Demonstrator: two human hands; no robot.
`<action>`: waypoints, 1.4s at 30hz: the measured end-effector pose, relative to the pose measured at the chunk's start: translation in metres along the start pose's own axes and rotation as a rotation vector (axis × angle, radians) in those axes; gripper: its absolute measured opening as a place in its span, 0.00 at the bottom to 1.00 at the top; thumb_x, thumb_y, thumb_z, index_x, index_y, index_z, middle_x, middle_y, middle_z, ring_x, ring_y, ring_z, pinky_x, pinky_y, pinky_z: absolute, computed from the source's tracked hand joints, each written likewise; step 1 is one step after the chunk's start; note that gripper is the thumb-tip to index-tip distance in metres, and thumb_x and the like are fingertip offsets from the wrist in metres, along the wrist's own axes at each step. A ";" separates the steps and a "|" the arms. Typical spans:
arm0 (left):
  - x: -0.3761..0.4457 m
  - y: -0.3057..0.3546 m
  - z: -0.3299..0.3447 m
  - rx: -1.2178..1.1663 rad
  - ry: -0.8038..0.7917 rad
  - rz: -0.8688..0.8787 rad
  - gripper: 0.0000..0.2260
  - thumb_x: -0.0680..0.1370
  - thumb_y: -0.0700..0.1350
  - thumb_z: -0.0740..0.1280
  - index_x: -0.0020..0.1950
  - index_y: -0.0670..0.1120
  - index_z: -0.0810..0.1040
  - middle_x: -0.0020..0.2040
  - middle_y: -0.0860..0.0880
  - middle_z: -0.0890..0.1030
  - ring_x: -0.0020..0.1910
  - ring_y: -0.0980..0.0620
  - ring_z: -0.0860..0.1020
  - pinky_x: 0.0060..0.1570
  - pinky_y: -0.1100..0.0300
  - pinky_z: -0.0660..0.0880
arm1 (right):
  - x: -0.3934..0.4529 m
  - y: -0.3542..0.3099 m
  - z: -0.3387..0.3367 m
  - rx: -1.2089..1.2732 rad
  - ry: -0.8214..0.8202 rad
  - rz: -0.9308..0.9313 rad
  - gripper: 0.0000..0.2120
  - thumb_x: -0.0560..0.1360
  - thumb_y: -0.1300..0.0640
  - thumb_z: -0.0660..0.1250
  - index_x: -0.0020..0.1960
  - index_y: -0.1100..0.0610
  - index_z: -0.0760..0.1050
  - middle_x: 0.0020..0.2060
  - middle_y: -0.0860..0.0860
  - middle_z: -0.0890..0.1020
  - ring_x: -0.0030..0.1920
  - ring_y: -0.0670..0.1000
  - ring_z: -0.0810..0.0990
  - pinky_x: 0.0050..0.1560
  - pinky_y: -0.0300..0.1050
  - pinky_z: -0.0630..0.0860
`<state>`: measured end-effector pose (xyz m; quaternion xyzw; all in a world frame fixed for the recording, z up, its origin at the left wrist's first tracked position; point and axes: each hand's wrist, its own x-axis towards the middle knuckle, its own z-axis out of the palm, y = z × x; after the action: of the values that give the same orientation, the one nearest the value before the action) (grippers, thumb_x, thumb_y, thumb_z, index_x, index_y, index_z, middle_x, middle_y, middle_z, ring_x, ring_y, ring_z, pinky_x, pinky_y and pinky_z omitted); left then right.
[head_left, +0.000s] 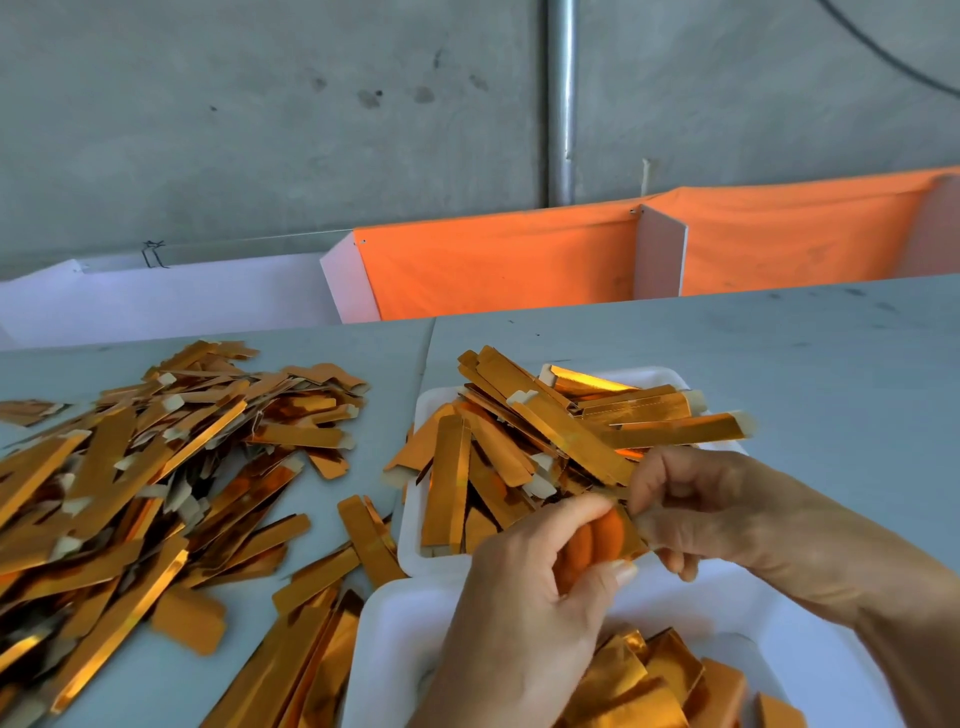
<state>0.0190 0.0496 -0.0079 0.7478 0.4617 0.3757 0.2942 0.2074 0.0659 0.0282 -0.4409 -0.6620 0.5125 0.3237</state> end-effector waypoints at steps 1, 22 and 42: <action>0.000 0.000 0.000 0.015 -0.016 0.003 0.17 0.73 0.56 0.68 0.61 0.65 0.72 0.51 0.68 0.77 0.53 0.69 0.73 0.47 0.77 0.70 | 0.001 0.001 0.002 -0.024 -0.005 0.018 0.02 0.67 0.59 0.69 0.39 0.53 0.78 0.28 0.50 0.77 0.30 0.47 0.75 0.35 0.37 0.73; -0.001 -0.003 -0.004 -0.021 -0.035 -0.024 0.17 0.74 0.51 0.69 0.62 0.62 0.73 0.51 0.63 0.79 0.54 0.64 0.75 0.47 0.74 0.73 | 0.008 0.011 0.003 0.409 -0.077 0.147 0.11 0.60 0.55 0.78 0.40 0.56 0.81 0.31 0.57 0.76 0.29 0.51 0.75 0.29 0.39 0.76; -0.001 0.000 -0.005 0.018 -0.060 -0.021 0.15 0.75 0.52 0.68 0.61 0.62 0.74 0.48 0.67 0.78 0.52 0.66 0.75 0.47 0.75 0.72 | 0.006 0.006 0.005 0.238 -0.037 0.162 0.09 0.66 0.60 0.70 0.44 0.60 0.75 0.30 0.57 0.77 0.29 0.51 0.75 0.31 0.39 0.74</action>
<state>0.0145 0.0495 -0.0059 0.7564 0.4640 0.3458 0.3050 0.2016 0.0698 0.0213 -0.4418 -0.5645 0.6198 0.3193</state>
